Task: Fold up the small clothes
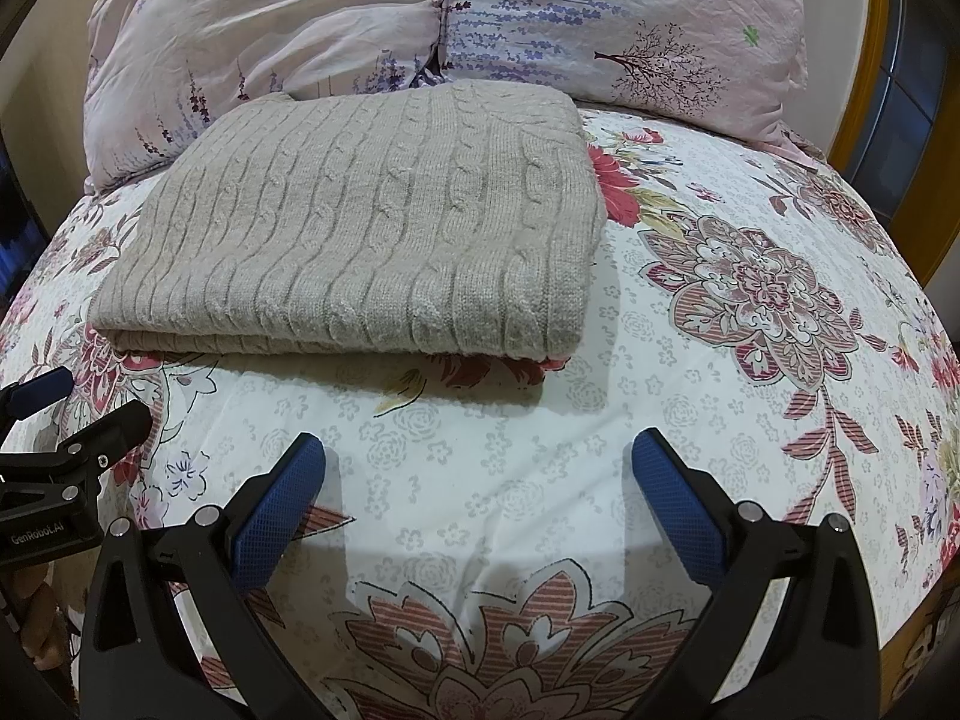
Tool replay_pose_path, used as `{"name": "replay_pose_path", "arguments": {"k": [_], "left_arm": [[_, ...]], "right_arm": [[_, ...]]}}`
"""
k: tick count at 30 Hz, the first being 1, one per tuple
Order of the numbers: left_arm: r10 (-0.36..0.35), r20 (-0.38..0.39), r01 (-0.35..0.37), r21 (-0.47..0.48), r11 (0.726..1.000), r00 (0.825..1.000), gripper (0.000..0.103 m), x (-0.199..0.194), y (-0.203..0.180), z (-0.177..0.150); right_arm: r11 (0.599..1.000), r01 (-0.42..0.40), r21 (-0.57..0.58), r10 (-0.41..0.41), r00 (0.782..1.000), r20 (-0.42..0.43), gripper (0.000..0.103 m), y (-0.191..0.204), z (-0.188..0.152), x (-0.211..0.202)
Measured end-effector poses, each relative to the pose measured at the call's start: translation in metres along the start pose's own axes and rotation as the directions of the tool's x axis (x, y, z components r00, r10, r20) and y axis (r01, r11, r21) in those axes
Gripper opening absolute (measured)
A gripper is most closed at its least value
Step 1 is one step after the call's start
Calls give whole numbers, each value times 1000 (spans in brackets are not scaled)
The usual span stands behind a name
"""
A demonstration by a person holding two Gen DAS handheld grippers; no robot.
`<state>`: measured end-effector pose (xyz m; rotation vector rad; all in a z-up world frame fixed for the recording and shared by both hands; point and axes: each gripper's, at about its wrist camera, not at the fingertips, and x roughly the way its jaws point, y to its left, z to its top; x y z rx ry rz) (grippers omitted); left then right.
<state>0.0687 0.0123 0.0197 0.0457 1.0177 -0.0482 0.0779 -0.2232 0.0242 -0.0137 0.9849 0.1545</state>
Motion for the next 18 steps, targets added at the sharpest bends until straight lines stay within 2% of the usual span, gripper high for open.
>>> {"name": "replay_pose_path", "arguments": {"k": [18], "left_arm": [[2, -4, -2, -3, 1000, 1000, 101, -1, -1, -1]], "right_arm": [[1000, 0, 0, 0, 1000, 0, 102, 1, 0, 0]]}}
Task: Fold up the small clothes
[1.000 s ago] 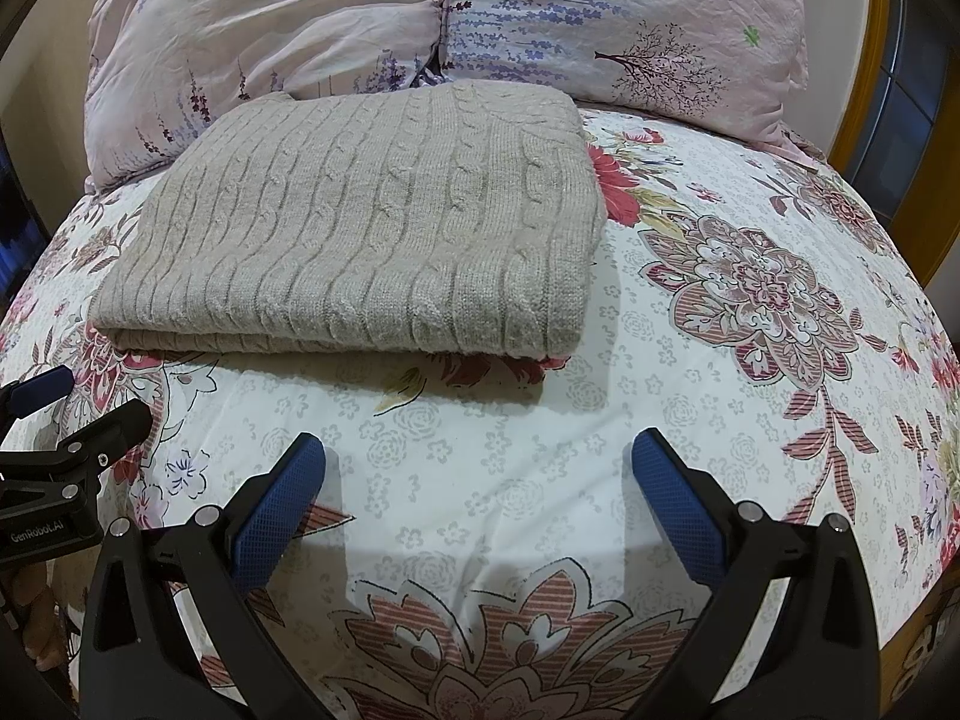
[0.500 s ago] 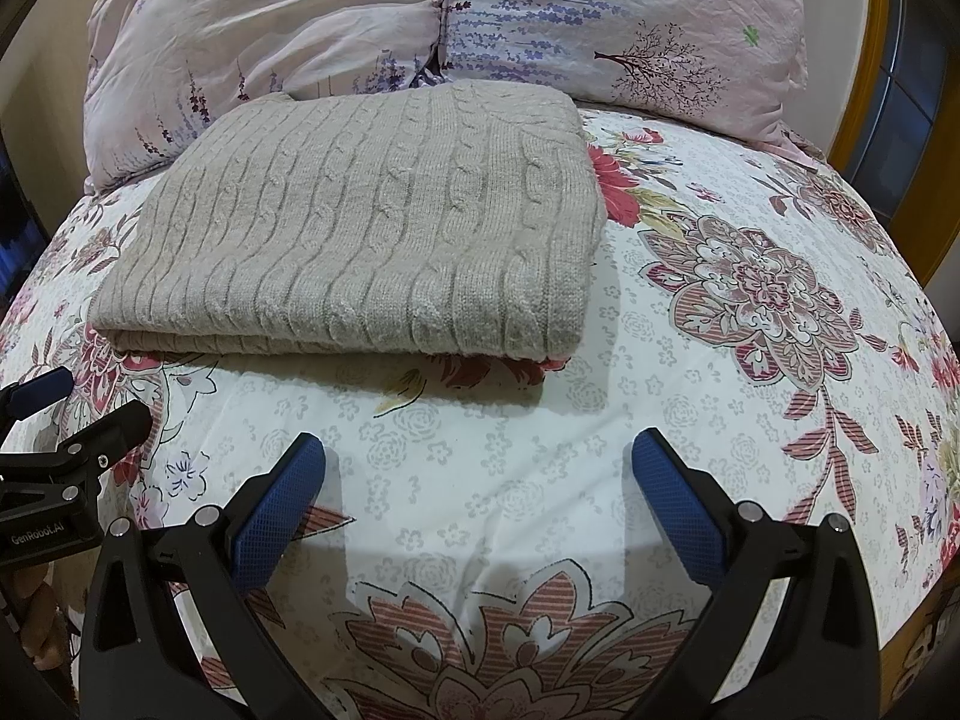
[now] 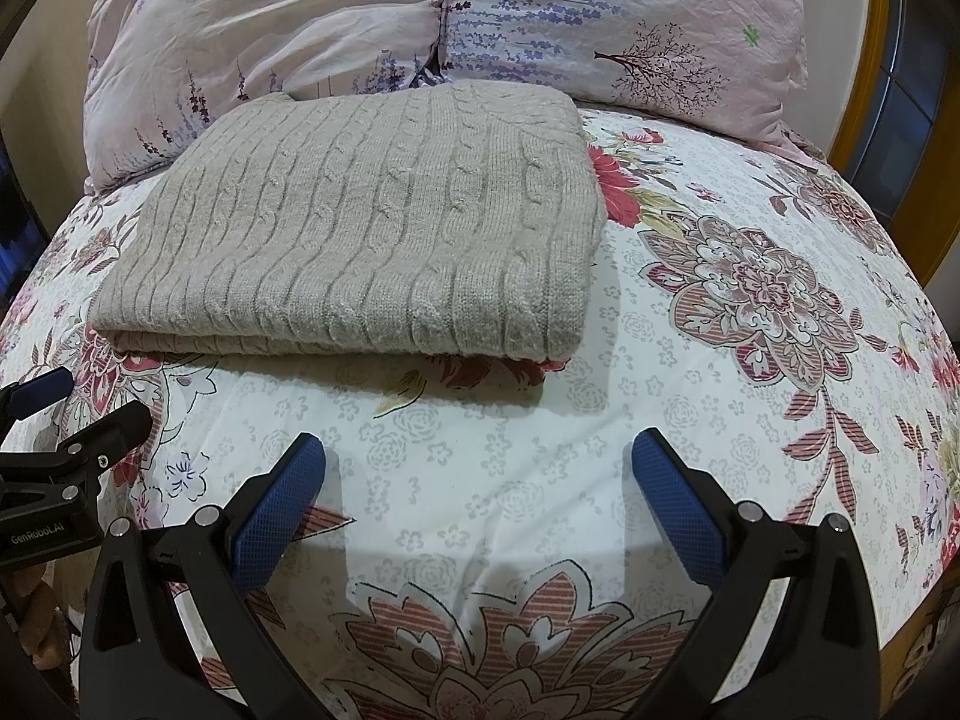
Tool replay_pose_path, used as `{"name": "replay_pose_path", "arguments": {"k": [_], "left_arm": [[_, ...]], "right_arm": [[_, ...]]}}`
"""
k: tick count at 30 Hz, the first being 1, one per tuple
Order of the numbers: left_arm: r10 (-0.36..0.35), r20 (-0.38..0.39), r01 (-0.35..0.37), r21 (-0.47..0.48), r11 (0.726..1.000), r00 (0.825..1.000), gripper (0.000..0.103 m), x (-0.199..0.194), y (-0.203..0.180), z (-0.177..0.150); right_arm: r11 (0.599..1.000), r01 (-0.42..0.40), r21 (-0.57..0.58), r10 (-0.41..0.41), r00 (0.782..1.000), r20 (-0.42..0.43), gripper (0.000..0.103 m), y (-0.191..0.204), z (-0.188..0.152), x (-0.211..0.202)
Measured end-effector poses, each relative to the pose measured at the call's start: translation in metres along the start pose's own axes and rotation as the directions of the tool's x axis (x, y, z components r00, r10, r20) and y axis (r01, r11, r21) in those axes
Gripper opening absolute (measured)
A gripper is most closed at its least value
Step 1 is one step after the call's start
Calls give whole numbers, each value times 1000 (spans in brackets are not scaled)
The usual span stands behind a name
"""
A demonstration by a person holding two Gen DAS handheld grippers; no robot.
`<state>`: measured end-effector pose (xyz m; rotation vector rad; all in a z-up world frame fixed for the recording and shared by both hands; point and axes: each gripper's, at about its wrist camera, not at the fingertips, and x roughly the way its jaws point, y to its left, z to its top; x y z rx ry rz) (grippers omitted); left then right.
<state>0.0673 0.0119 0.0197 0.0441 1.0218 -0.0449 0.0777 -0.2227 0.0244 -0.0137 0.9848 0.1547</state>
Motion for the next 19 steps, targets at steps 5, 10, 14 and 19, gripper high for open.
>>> {"name": "replay_pose_path", "arguments": {"k": [5, 10, 14, 19], "left_arm": [[0, 0, 0, 0, 1000, 1000, 101, 0, 0, 0], [1, 0, -1, -1, 1000, 1000, 101, 1, 0, 0], [1, -5, -1, -2, 1000, 1000, 101, 0, 0, -1], [0, -5, 0, -1, 1000, 1000, 101, 1, 0, 0]], "right_arm": [[1000, 0, 0, 0, 1000, 0, 102, 0, 0, 0], [1000, 0, 0, 0, 1000, 0, 102, 0, 0, 0], [1000, 2, 3, -2, 1000, -3, 102, -1, 0, 0], [1000, 4, 7, -4, 1000, -4, 102, -2, 1, 1]]}}
